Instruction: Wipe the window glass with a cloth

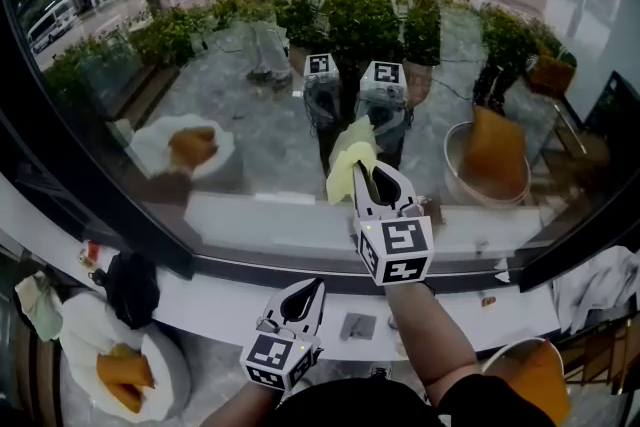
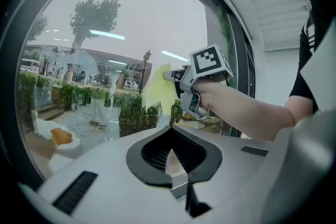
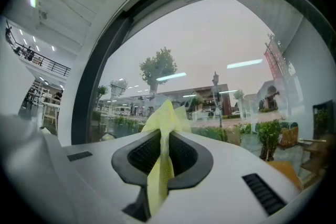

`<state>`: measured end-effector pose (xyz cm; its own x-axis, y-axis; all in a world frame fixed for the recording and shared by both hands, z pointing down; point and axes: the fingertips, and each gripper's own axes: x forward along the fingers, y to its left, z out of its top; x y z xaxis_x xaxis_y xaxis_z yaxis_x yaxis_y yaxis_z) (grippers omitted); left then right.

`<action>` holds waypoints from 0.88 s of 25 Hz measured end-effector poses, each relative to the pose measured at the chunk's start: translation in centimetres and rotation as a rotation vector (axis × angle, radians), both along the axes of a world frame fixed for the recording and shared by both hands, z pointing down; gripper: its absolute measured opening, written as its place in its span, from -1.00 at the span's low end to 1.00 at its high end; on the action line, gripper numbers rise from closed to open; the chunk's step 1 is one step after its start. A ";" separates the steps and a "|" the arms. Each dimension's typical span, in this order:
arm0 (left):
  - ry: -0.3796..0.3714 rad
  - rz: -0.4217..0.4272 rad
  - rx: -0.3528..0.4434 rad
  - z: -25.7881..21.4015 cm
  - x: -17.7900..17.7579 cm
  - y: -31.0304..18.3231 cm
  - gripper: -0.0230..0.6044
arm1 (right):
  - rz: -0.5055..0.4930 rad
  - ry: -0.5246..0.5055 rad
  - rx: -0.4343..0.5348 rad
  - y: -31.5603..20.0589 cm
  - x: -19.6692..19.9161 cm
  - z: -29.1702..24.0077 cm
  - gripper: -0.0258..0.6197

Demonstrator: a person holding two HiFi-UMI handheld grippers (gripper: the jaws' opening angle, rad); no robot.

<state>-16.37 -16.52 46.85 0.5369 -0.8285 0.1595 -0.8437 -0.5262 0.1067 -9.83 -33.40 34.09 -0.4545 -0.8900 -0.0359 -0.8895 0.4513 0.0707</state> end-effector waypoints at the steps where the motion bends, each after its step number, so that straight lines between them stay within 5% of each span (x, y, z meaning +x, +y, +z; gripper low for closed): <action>1: -0.001 0.000 0.001 0.0 0.0 -0.1 -0.90 | -0.002 0.005 0.003 0.0 -0.1 0.0 -0.76; 16: -0.020 0.012 0.007 -0.5 2.3 -0.1 -0.90 | -0.022 0.023 0.009 0.1 1.8 -0.2 -0.76; 22: -0.041 0.033 0.011 -0.8 8.3 -0.5 -0.90 | -0.008 0.013 0.013 -0.2 8.5 -0.2 -0.76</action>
<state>-8.03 -16.99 46.06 0.5572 -0.8122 0.1729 -0.8293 -0.5548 0.0667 -1.29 -33.55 33.91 -0.4621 -0.8859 -0.0412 -0.8849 0.4575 0.0879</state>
